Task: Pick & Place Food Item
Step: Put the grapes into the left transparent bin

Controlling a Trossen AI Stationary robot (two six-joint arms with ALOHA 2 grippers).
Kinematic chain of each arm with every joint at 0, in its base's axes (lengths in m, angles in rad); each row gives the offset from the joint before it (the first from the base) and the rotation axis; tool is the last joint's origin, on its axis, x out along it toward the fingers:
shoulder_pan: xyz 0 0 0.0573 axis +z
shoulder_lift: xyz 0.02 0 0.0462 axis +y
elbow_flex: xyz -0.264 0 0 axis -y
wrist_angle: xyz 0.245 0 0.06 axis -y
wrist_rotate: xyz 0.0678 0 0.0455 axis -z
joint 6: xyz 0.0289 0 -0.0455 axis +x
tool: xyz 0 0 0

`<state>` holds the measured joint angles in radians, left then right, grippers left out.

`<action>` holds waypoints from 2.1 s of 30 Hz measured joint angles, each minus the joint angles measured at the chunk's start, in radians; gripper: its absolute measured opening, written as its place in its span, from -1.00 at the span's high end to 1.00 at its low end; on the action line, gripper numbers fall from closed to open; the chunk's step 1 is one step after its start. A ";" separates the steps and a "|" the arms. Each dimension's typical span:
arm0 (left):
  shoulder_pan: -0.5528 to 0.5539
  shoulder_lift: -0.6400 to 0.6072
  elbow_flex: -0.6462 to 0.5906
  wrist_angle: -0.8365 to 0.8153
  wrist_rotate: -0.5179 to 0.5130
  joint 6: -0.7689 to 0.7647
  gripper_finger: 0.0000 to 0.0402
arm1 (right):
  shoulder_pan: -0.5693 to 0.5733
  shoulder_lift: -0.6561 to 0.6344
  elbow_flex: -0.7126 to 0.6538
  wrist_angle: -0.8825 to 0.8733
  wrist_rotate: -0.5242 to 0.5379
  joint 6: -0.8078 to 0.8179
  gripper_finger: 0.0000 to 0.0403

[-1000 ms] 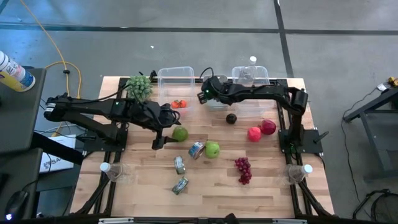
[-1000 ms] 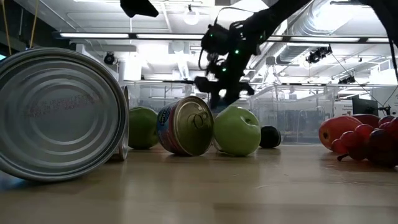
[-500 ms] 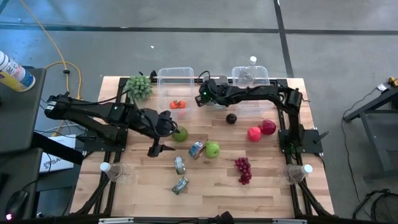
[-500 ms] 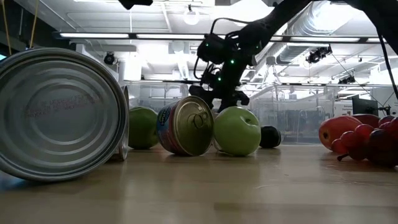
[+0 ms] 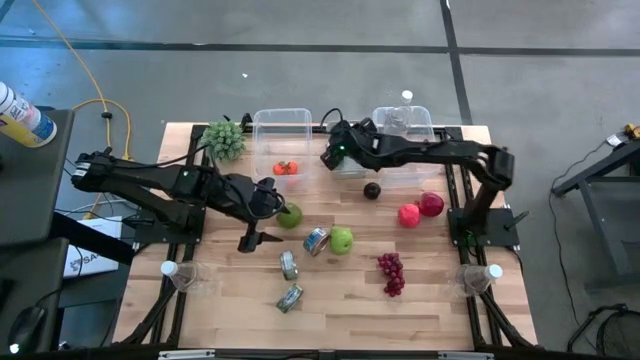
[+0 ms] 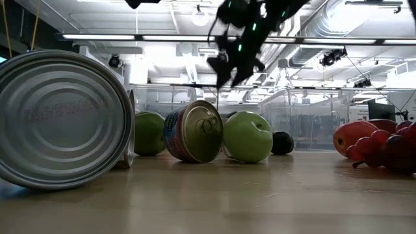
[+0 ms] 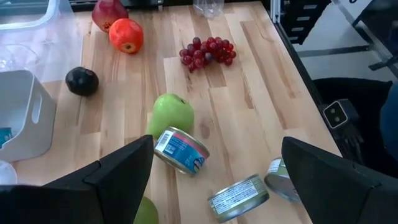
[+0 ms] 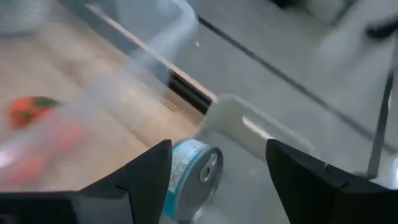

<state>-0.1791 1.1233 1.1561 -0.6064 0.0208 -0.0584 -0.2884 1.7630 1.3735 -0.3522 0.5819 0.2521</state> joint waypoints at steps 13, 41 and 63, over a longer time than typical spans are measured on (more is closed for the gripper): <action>-0.003 -0.041 -0.010 -0.018 0.003 -0.014 -0.72 | 0.381 -0.322 0.001 -0.051 -0.240 -0.229 -0.20; 0.017 0.057 -0.015 0.038 0.005 -0.128 -0.72 | 0.738 -0.331 0.000 -0.127 -0.274 0.265 -0.20; -0.084 0.045 -0.041 0.097 -0.016 -0.069 -0.72 | 0.819 -0.235 -0.007 -0.104 -0.108 0.328 -0.20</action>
<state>-0.2634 1.1679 1.1152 -0.5094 0.0051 -0.1272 0.5304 1.5280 1.3663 -0.4559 0.4736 0.5798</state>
